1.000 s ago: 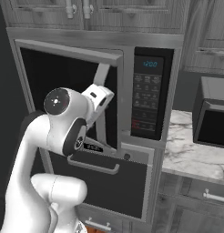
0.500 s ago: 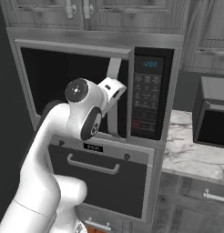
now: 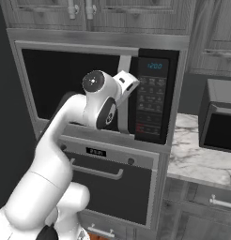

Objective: Remove the peach from the bowl and place it on the small plate. Then place the bowl with only the fish in the microwave, close the door, and press the start button to microwave the fish.

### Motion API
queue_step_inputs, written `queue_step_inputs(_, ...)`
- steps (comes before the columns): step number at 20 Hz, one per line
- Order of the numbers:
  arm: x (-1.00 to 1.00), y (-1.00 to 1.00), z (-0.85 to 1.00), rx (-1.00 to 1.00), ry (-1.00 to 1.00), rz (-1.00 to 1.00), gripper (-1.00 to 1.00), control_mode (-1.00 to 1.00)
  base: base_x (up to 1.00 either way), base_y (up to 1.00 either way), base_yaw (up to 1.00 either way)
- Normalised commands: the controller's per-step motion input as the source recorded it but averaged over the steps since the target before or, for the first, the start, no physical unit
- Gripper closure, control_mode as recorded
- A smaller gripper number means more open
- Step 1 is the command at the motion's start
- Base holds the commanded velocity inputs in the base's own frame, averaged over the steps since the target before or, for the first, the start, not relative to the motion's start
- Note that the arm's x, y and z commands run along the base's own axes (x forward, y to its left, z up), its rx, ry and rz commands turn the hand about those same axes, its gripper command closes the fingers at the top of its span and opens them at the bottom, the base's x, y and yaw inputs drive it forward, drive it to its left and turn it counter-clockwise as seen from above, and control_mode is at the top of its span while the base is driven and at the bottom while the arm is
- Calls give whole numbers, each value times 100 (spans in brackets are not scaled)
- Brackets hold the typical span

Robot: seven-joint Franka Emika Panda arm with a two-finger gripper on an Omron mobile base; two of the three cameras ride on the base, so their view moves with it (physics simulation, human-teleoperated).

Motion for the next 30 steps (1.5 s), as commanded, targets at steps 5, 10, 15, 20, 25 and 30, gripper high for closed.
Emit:
queue_step_inputs(5, 84, 38, 0, 0, 0, 0, -100, -100, 0, 0, 0)
queue_step_inputs(10, -36, 7, 39, 0, -11, 0, -100, -100, 0, 0, 0)
queue_step_inputs(15, -40, -1, 82, -5, -8, -1, -100, -100, 0, 0, 0)
queue_step_inputs(20, -88, -3, -6, 2, -6, 0, -100, -100, 0, 0, 0)
queue_step_inputs(25, -80, 0, -73, 8, -13, 0, -100, -100, 0, 0, 0)
queue_step_inputs(30, -58, -1, -58, 1, -24, 0, -100, -100, 0, 0, 0)
